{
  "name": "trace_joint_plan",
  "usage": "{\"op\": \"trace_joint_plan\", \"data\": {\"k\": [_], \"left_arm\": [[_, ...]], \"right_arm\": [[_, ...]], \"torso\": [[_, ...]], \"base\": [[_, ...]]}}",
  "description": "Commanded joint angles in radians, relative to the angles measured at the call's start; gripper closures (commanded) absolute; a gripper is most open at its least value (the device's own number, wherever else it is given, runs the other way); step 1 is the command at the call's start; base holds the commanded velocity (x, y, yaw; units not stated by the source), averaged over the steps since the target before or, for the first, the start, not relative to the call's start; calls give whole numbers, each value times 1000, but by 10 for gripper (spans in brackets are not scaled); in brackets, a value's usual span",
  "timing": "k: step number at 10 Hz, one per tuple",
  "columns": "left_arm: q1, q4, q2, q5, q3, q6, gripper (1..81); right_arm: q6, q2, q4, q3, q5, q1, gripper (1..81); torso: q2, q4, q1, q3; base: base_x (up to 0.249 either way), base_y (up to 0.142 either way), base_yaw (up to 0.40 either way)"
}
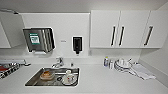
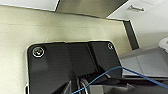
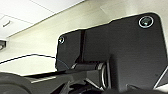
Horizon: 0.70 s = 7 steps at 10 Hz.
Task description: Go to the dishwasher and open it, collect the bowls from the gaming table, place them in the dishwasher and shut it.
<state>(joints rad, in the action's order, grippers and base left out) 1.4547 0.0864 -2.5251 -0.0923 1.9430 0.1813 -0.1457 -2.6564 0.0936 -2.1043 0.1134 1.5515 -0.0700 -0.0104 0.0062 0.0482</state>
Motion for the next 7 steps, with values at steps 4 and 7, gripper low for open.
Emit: {"op": "trace_joint_plan", "data": {"k": [4, 7], "left_arm": [[-50, 0, 296, -122, -343, 3, 10], [-70, -2, 394, -139, -432, 1, 10]], "right_arm": [[-23, 261, -8, 337, -51, -105, 10], [-37, 320, -8, 396, -49, -130, 10]], "torso": [[-177, 0, 113, 122], [-279, 0, 177, 123]], "base": [[0, 0, 0], [0, 0, 0]]}}
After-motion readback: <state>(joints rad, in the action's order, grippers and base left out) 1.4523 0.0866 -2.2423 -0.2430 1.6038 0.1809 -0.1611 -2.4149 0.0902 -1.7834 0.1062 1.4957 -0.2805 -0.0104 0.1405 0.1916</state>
